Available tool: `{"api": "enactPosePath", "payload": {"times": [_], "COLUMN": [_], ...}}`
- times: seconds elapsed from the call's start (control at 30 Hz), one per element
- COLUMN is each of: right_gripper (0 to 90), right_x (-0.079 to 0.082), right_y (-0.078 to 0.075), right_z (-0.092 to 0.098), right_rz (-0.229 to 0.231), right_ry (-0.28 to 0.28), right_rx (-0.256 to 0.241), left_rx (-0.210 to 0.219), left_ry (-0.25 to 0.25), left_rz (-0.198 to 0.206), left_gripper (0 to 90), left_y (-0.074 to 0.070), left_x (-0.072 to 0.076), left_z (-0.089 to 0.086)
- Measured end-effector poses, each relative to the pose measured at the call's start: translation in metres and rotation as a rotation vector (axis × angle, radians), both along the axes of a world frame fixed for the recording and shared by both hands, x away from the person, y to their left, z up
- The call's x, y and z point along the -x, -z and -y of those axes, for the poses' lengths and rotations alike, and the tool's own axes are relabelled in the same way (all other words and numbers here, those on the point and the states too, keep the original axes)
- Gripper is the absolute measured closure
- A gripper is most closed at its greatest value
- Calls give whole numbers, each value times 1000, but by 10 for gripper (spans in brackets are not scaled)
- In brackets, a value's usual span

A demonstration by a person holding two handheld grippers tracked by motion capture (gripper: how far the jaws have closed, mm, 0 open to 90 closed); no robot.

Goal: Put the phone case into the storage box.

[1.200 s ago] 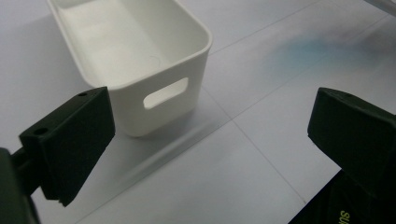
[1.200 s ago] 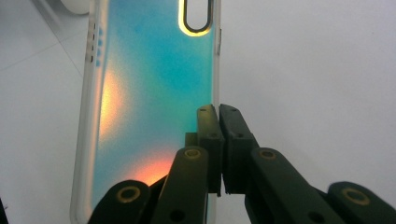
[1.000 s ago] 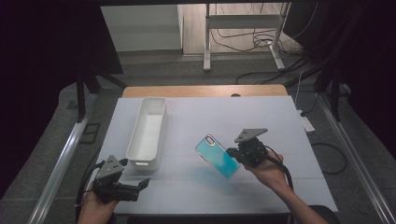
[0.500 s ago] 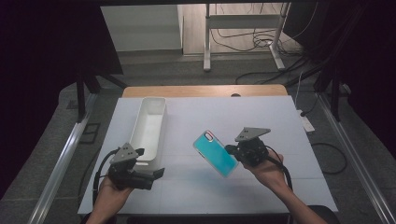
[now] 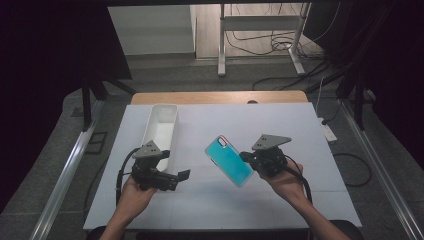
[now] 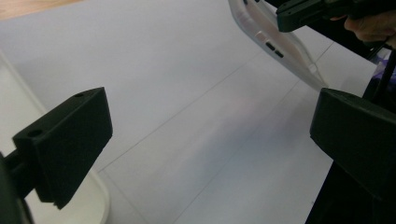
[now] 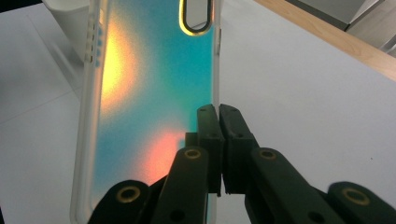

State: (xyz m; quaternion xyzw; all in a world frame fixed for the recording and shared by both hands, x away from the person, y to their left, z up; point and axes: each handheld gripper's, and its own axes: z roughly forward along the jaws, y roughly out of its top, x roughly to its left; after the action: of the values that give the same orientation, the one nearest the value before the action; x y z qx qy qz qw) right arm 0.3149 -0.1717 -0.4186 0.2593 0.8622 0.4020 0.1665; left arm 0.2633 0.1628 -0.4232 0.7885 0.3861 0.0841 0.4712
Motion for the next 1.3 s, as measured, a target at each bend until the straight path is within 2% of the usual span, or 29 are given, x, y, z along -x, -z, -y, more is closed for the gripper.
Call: {"api": "enactPosePath", "payload": {"times": [0.2,0.4,0.6,0.9,1.3], "right_gripper": [884,884,884,884,884], "right_x": [0,0,0,2,4], "right_y": [-2,-4,-5,-7,-6], "right_z": [-2,-3,-4,-9,-15], "right_rz": [17,25,34,54,52], "right_ry": [2,5,9,7,-12], "right_rx": [-3,-10,-13,-20,-11], "left_rx": [12,6,40,47,68], "left_ry": [36,96,100,104,108], "left_rz": [-5,-12,-30,-68,-111], "left_gripper": [0,0,0,0,2], "left_y": [-1,0,0,-3,-3], "left_x": [-11,-20,-27,-35,-45], "left_z": [13,28,35,47,57]}}
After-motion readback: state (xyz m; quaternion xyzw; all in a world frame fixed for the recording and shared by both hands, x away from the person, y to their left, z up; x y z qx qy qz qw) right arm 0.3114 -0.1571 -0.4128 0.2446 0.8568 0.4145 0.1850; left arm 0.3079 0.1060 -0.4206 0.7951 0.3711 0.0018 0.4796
